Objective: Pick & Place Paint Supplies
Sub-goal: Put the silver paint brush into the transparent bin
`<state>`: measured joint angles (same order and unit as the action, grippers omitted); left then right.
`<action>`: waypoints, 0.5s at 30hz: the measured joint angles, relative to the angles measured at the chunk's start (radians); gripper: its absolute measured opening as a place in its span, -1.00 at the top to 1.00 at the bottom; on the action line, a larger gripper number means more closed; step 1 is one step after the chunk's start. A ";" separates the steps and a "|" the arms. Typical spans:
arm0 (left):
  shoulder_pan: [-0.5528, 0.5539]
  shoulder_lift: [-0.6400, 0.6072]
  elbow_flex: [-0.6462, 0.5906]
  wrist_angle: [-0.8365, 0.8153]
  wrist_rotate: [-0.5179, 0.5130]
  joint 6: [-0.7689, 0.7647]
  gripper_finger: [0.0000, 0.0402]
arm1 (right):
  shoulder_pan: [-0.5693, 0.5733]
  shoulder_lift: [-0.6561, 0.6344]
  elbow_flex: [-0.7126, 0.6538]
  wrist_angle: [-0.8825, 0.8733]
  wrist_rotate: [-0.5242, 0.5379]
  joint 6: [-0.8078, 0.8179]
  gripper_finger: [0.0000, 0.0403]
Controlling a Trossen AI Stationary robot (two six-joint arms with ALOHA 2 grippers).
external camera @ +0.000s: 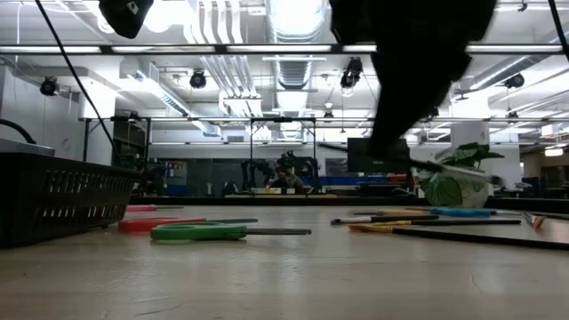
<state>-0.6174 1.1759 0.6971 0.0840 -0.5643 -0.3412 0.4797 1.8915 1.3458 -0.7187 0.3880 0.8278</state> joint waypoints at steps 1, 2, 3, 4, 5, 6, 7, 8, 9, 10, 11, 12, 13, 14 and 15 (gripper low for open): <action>0.000 0.000 0.000 0.000 0.000 0.000 0.48 | 0.000 0.000 0.011 0.001 0.018 -0.016 0.91; 0.000 0.000 0.000 0.000 0.000 0.000 0.48 | 0.000 0.000 0.021 0.002 0.034 -0.024 0.91; 0.000 0.000 0.000 0.000 0.000 0.000 0.48 | 0.000 0.000 0.032 0.004 0.050 -0.037 0.91; 0.000 0.000 0.000 0.000 0.000 0.000 0.48 | 0.000 0.000 0.042 0.007 0.066 -0.050 0.91; 0.000 0.000 0.000 0.000 0.000 0.000 0.48 | 0.000 0.000 0.050 0.014 0.080 -0.068 0.91; 0.000 0.000 0.000 0.000 0.000 0.000 0.48 | 0.000 0.000 0.058 0.024 0.089 -0.085 0.91; 0.000 0.000 0.000 -0.001 0.000 0.000 0.48 | 0.000 0.000 0.066 0.037 0.091 -0.103 0.91; 0.000 0.000 0.000 -0.002 0.000 0.000 0.48 | 0.000 0.000 0.073 0.051 0.098 -0.125 0.91; 0.000 0.000 0.000 -0.003 0.000 0.000 0.48 | 0.000 0.000 0.080 0.063 0.109 -0.141 0.91; 0.000 0.000 0.000 -0.004 0.000 0.000 0.48 | 0.000 0.000 0.087 0.071 0.113 -0.152 0.91; 0.000 0.000 0.000 -0.005 0.000 0.000 0.48 | 0.000 -0.001 0.094 0.079 0.118 -0.165 0.91; 0.000 0.000 0.000 -0.007 0.000 0.000 0.48 | 0.000 -0.001 0.100 0.083 0.127 -0.176 0.91; 0.000 0.000 0.000 -0.008 0.000 0.000 0.48 | 0.000 -0.001 0.107 0.083 0.142 -0.187 0.91; 0.000 0.000 0.000 -0.008 0.000 0.000 0.48 | 0.000 -0.001 0.114 0.083 0.156 -0.196 0.91; 0.000 0.000 0.000 -0.008 0.000 0.000 0.48 | 0.000 -0.001 0.121 0.083 0.168 -0.202 0.91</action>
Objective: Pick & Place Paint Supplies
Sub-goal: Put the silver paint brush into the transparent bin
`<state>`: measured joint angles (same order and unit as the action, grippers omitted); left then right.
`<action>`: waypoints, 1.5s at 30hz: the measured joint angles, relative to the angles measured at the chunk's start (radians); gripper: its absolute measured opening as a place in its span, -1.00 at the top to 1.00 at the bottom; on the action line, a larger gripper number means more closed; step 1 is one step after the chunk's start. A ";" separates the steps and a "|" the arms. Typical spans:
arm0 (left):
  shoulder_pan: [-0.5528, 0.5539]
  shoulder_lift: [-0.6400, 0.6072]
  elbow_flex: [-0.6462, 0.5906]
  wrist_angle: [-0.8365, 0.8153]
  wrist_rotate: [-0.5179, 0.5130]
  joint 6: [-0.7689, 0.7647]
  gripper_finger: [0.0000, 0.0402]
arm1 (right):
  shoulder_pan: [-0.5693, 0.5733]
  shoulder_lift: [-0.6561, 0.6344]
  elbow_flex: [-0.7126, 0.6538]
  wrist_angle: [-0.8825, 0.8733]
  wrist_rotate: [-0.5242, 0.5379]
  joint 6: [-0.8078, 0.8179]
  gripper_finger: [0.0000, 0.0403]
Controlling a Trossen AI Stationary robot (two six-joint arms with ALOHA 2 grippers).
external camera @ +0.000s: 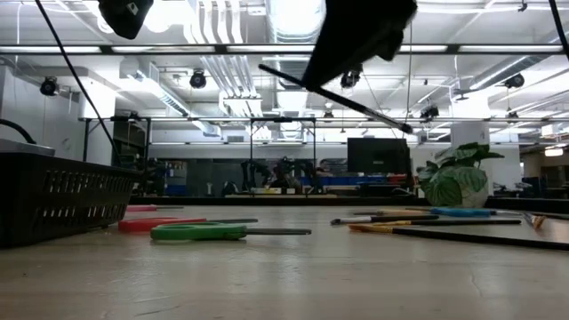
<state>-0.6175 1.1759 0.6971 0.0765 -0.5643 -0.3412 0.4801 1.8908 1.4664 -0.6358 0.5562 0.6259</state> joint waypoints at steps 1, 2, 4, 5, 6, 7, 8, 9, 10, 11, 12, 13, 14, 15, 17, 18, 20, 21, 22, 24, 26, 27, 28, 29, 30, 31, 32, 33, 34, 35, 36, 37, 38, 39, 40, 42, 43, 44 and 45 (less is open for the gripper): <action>0.000 0.000 0.000 0.000 0.000 0.000 0.48 | 0.000 0.000 0.006 0.003 0.014 -0.005 0.91; 0.000 0.000 0.000 0.000 0.000 0.000 0.48 | 0.000 0.000 0.012 0.003 0.030 -0.010 0.91; 0.000 0.000 0.000 0.000 0.000 0.000 0.48 | 0.000 -0.003 0.024 0.008 0.076 -0.022 0.91; 0.000 0.000 0.000 0.000 0.000 0.000 0.48 | 0.000 -0.004 0.030 0.013 0.102 -0.029 0.91; 0.000 0.000 0.000 0.000 0.000 0.000 0.48 | 0.000 -0.004 0.037 0.021 0.131 -0.040 0.91; 0.000 0.000 0.000 0.000 0.000 0.000 0.48 | 0.000 -0.005 0.043 0.029 0.155 -0.054 0.91; 0.000 0.000 0.000 0.000 0.000 0.000 0.48 | 0.000 -0.005 0.050 0.041 0.178 -0.070 0.91; 0.000 0.000 0.000 0.000 0.000 0.000 0.48 | 0.000 -0.005 0.055 0.062 0.194 -0.090 0.91; 0.000 0.000 0.000 0.000 0.000 0.000 0.48 | 0.000 -0.006 0.059 0.086 0.204 -0.120 0.91; 0.000 0.000 0.000 0.000 0.000 0.000 0.48 | 0.000 -0.006 0.062 0.117 0.207 -0.155 0.91; 0.000 0.000 0.000 0.000 0.000 0.000 0.48 | 0.000 -0.006 0.064 0.157 0.207 -0.191 0.91; 0.000 0.000 0.000 0.000 0.000 0.001 0.48 | 0.000 -0.006 0.065 0.203 0.206 -0.233 0.91; 0.000 0.000 0.000 0.000 0.000 0.008 0.48 | 0.000 -0.006 0.065 0.243 0.206 -0.271 0.91; 0.000 0.000 0.000 0.000 0.000 0.026 0.48 | 0.000 -0.007 0.065 0.282 0.205 -0.304 0.91; 0.000 0.000 0.000 -0.006 0.000 0.099 0.48 | 0.000 -0.007 0.065 0.346 0.204 -0.361 0.91; 0.000 0.000 0.000 -0.020 0.000 0.147 0.48 | 0.000 -0.007 0.065 0.368 0.203 -0.382 0.91; 0.000 0.000 0.000 -0.056 0.000 0.255 0.48 | 0.000 -0.007 0.065 0.394 0.203 -0.408 0.91; 0.000 0.000 0.000 -0.070 0.000 0.300 0.48 | 0.000 -0.007 0.065 0.403 0.203 -0.417 0.91; 0.000 0.000 0.000 -0.077 0.000 0.330 0.48 | 0.000 -0.007 0.065 0.415 0.203 -0.428 0.91; 0.000 0.000 0.000 -0.077 0.000 0.349 0.48 | 0.000 -0.007 0.065 0.447 0.203 -0.463 0.91; 0.000 0.000 0.000 -0.071 0.000 0.346 0.48 | 0.000 -0.007 0.064 0.491 0.202 -0.497 0.91; 0.000 0.000 0.000 -0.065 0.000 0.341 0.48 | 0.000 -0.007 0.063 0.509 0.202 -0.513 0.91; 0.000 0.000 0.000 -0.063 0.000 0.339 0.48 | 0.000 -0.007 0.063 0.527 0.202 -0.530 0.91; 0.000 0.000 0.000 -0.064 0.000 0.338 0.48 | 0.000 -0.007 0.062 0.543 0.194 -0.546 0.91; 0.000 0.000 0.000 -0.064 0.000 0.338 0.48 | 0.000 -0.007 0.061 0.555 0.179 -0.558 0.91; 0.000 0.000 0.000 -0.064 0.000 0.337 0.48 | 0.000 -0.007 0.060 0.572 0.157 -0.569 0.91; 0.000 0.000 0.000 -0.063 0.000 0.336 0.48 | 0.000 -0.007 0.059 0.591 0.127 -0.582 0.91; 0.000 0.000 0.000 -0.062 0.000 0.334 0.48 | 0.000 -0.007 0.056 0.611 0.099 -0.593 0.91; 0.000 0.000 0.000 -0.059 0.000 0.333 0.48 | 0.000 -0.007 0.053 0.632 0.069 -0.607 0.91; 0.000 0.000 0.000 -0.055 0.000 0.333 0.48 | 0.000 -0.002 0.051 0.659 0.042 -0.622 0.91; 0.000 0.000 0.000 -0.049 0.000 0.333 0.48 | 0.000 0.002 0.049 0.682 0.031 -0.636 0.91; 0.000 0.000 0.000 -0.046 0.000 0.333 0.48 | 0.000 0.004 0.046 0.694 0.026 -0.651 0.91; 0.000 0.000 0.000 -0.045 0.000 0.333 0.48 | 0.000 0.006 0.042 0.701 0.025 -0.661 0.91; 0.000 0.000 0.000 -0.044 0.000 0.332 0.48 | -0.001 0.011 0.038 0.713 0.021 -0.664 0.91; 0.000 0.000 0.000 -0.044 0.000 0.332 0.48 | -0.006 0.017 0.035 0.734 0.019 -0.666 0.91; 0.001 0.000 0.000 -0.043 0.000 0.331 0.48 | -0.013 0.021 0.027 0.756 0.018 -0.685 0.91; 0.002 0.000 0.000 -0.043 0.000 0.331 0.48 | -0.016 0.025 0.021 0.781 0.011 -0.702 0.91; 0.002 0.000 0.000 -0.042 0.000 0.331 0.48 | -0.021 0.036 0.017 0.820 0.004 -0.715 0.91; 0.002 0.000 0.000 -0.042 0.000 0.331 0.48 | -0.026 0.041 0.012 0.853 0.003 -0.728 0.91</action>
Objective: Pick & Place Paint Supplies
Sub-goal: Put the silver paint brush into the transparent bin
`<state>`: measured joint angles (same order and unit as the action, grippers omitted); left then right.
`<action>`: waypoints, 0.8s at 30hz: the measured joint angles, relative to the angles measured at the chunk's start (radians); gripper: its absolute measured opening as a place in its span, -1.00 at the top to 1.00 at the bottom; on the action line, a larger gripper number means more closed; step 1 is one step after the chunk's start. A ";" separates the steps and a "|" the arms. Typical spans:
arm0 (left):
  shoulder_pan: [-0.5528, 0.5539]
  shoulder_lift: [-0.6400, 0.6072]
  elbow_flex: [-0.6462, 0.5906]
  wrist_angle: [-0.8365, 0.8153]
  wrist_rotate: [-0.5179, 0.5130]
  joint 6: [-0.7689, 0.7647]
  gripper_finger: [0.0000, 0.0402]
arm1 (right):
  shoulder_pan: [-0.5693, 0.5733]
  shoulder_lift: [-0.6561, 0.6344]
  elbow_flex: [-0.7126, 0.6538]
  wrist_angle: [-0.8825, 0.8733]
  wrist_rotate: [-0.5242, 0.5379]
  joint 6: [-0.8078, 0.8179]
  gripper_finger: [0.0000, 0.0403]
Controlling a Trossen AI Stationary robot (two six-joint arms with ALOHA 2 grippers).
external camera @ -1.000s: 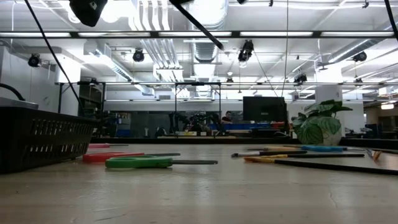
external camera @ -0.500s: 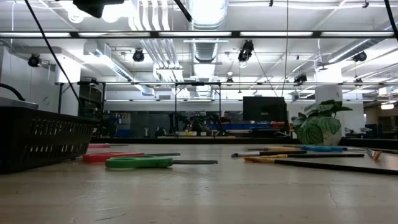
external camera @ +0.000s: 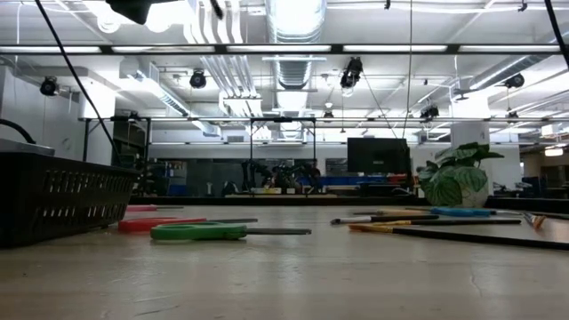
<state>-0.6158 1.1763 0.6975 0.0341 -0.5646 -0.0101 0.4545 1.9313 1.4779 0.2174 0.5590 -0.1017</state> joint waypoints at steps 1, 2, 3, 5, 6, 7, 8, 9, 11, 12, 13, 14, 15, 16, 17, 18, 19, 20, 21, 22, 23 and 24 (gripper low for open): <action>0.000 0.000 0.000 0.002 0.000 0.000 0.48 | -0.002 0.002 -0.010 0.015 -0.001 -0.014 0.91; 0.000 0.000 0.000 0.002 0.000 0.000 0.48 | -0.006 0.005 -0.015 0.023 -0.004 -0.026 0.91; 0.000 0.000 0.000 0.002 0.000 0.000 0.48 | -0.011 0.014 -0.016 0.037 -0.007 -0.032 0.91; 0.000 0.000 0.000 0.001 0.000 0.000 0.48 | -0.018 0.019 -0.024 0.049 -0.011 -0.033 0.91; 0.000 0.000 0.000 0.001 0.000 0.000 0.48 | -0.021 0.019 -0.024 0.052 -0.015 -0.033 0.91; 0.000 0.000 0.000 0.001 0.000 0.000 0.48 | -0.026 0.019 -0.024 0.056 -0.019 -0.034 0.91; 0.000 0.000 0.000 0.001 0.000 0.000 0.48 | -0.028 0.019 -0.024 0.058 -0.020 -0.033 0.91; 0.000 0.000 0.000 0.001 0.000 0.000 0.48 | -0.032 0.019 -0.024 0.062 -0.020 -0.032 0.91; 0.000 0.000 0.000 0.001 0.000 0.000 0.48 | -0.037 0.019 -0.024 0.074 -0.020 -0.033 0.91; 0.000 0.000 0.000 0.001 0.000 0.000 0.48 | -0.038 0.019 -0.024 0.086 -0.022 -0.033 0.91; 0.000 0.000 0.000 0.001 0.000 0.000 0.48 | -0.040 0.019 -0.024 0.098 -0.030 -0.035 0.91; 0.000 0.000 0.000 0.001 0.000 0.000 0.48 | -0.044 0.019 -0.024 0.111 -0.051 -0.037 0.91; 0.000 0.000 0.000 0.001 0.000 0.000 0.48 | -0.047 0.019 -0.024 0.119 -0.076 -0.036 0.91; 0.000 0.000 0.000 0.001 0.000 0.000 0.48 | -0.051 0.019 -0.024 0.124 -0.095 -0.033 0.91; 0.000 0.000 0.000 0.001 0.000 0.000 0.48 | -0.053 0.019 -0.024 0.125 -0.103 -0.032 0.91; 0.000 0.000 0.000 0.001 0.000 0.000 0.48 | -0.057 0.019 -0.024 0.124 -0.106 -0.032 0.91; 0.000 0.000 0.000 0.001 0.000 0.000 0.48 | -0.061 0.020 -0.024 0.123 -0.108 -0.032 0.91; 0.000 0.000 0.000 0.001 0.000 0.000 0.48 | -0.066 0.026 -0.024 0.133 -0.110 -0.031 0.91; 0.000 0.000 0.000 0.001 0.000 0.000 0.48 | -0.068 0.029 -0.024 0.148 -0.112 -0.029 0.91; 0.000 0.000 0.000 0.001 0.000 0.001 0.48 | -0.069 0.032 -0.024 0.157 -0.113 -0.031 0.91; 0.000 0.000 0.000 0.001 0.000 0.001 0.48 | -0.072 0.039 -0.024 0.171 -0.115 -0.035 0.91; 0.000 0.000 0.000 0.002 0.000 0.001 0.48 | -0.075 0.048 -0.023 0.191 -0.117 -0.042 0.91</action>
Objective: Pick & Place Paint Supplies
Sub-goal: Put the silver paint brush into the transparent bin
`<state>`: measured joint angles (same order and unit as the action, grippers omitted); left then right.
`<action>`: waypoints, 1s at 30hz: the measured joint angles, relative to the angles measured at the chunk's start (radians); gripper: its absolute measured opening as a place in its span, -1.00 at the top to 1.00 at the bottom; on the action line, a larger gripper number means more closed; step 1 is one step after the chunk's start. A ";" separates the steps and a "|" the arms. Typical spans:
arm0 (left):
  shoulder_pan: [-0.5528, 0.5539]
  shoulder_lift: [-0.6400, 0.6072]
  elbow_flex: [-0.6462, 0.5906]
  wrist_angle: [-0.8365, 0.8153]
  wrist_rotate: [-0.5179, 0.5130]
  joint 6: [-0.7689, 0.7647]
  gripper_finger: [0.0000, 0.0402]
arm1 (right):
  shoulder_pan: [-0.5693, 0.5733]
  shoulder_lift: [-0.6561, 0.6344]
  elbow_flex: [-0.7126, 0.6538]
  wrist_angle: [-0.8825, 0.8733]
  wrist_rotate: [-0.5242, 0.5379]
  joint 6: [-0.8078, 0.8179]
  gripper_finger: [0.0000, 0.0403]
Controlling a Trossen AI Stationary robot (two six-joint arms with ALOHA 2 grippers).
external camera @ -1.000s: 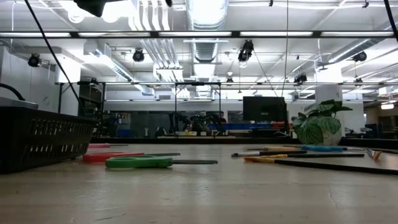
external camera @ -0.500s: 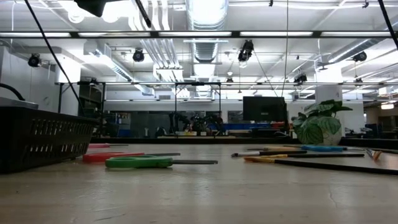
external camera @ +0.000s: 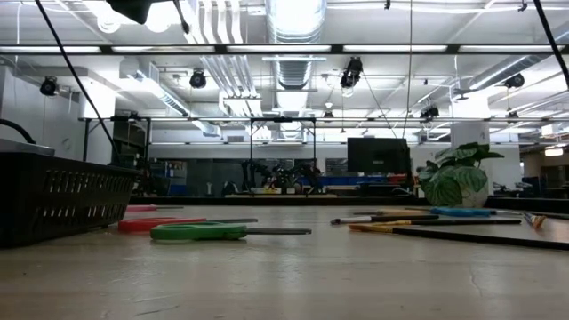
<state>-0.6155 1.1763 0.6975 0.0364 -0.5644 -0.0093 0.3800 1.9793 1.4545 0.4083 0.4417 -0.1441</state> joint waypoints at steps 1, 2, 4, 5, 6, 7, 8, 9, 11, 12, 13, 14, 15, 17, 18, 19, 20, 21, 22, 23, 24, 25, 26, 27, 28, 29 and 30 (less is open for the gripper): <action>0.000 0.000 0.000 0.000 0.000 0.000 0.48 | -0.004 0.006 0.000 0.011 -0.002 -0.009 0.91; 0.000 0.000 0.000 0.001 0.000 0.000 0.48 | -0.006 0.014 0.000 0.018 -0.004 -0.013 0.91; 0.000 0.000 0.000 0.007 0.000 0.001 0.48 | -0.016 0.027 0.000 0.029 -0.009 -0.017 0.91; 0.000 0.000 0.000 0.007 0.000 0.001 0.48 | -0.020 0.031 0.000 0.028 -0.009 -0.017 0.91; 0.000 0.000 0.000 0.008 0.000 0.001 0.48 | -0.023 0.032 0.000 0.020 -0.009 -0.017 0.91; 0.000 0.000 0.000 0.006 -0.004 0.001 0.48 | -0.025 0.032 0.000 0.015 -0.010 -0.016 0.91; 0.000 0.000 0.000 0.006 -0.003 0.001 0.48 | -0.026 0.032 0.000 0.012 -0.008 -0.014 0.91; 0.000 0.000 0.000 0.008 -0.003 0.001 0.48 | -0.026 0.032 0.000 0.011 -0.008 -0.014 0.91; 0.000 0.000 0.000 0.007 -0.001 0.002 0.48 | -0.025 0.028 0.000 0.011 -0.008 -0.014 0.91; 0.000 0.000 0.000 0.007 0.000 0.002 0.48 | -0.024 0.027 0.000 0.012 -0.008 -0.018 0.91; 0.000 0.000 0.000 0.006 0.000 0.001 0.48 | -0.024 0.026 0.000 0.014 -0.008 -0.022 0.91; 0.000 0.000 0.000 0.005 0.000 0.001 0.48 | -0.024 0.025 0.002 0.015 -0.007 -0.028 0.91; 0.000 0.000 0.000 0.005 0.000 0.001 0.48 | -0.023 0.022 0.002 0.015 -0.007 -0.034 0.91; 0.000 0.000 0.000 0.004 0.000 0.001 0.48 | -0.020 0.018 0.003 0.017 -0.004 -0.036 0.91; 0.000 0.000 0.000 0.004 0.000 0.001 0.48 | -0.019 0.015 0.003 0.016 -0.002 -0.037 0.91; 0.000 0.000 0.000 0.004 0.000 0.001 0.48 | -0.017 0.013 0.003 0.015 -0.002 -0.039 0.91; 0.000 0.000 0.000 0.004 0.000 0.001 0.48 | -0.014 0.012 0.003 0.015 -0.002 -0.040 0.91; 0.000 0.000 0.000 0.004 0.000 0.001 0.48 | -0.013 0.011 0.003 0.016 -0.002 -0.040 0.91; 0.000 0.000 0.000 0.004 0.000 0.000 0.48 | -0.011 0.009 0.003 0.015 -0.002 -0.040 0.91; 0.000 0.000 0.000 0.004 0.000 0.000 0.48 | -0.011 0.007 0.003 0.015 -0.002 -0.043 0.91; 0.000 0.000 0.000 0.004 0.000 0.000 0.48 | -0.011 0.006 0.003 0.015 -0.002 -0.043 0.91; 0.000 0.000 0.000 0.004 0.000 0.000 0.48 | -0.011 0.004 0.003 0.016 -0.002 -0.042 0.91; 0.000 0.000 0.000 0.004 0.000 0.000 0.48 | -0.011 0.004 0.003 0.016 -0.002 -0.042 0.91; 0.000 0.000 0.000 0.004 0.000 0.000 0.48 | -0.011 0.004 0.003 0.016 -0.002 -0.042 0.91; 0.000 0.000 0.000 0.004 0.000 0.000 0.48 | -0.011 0.004 0.003 0.016 -0.002 -0.042 0.91; 0.000 0.000 0.000 0.004 0.000 0.000 0.48 | -0.011 0.004 0.003 0.015 -0.002 -0.042 0.91; 0.000 0.000 0.000 0.004 0.000 0.000 0.48 | -0.011 0.004 0.003 0.014 -0.002 -0.041 0.91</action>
<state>-0.6155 1.1763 0.6974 0.0402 -0.5642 -0.0097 0.3687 1.9831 1.4574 0.4225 0.4395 -0.1856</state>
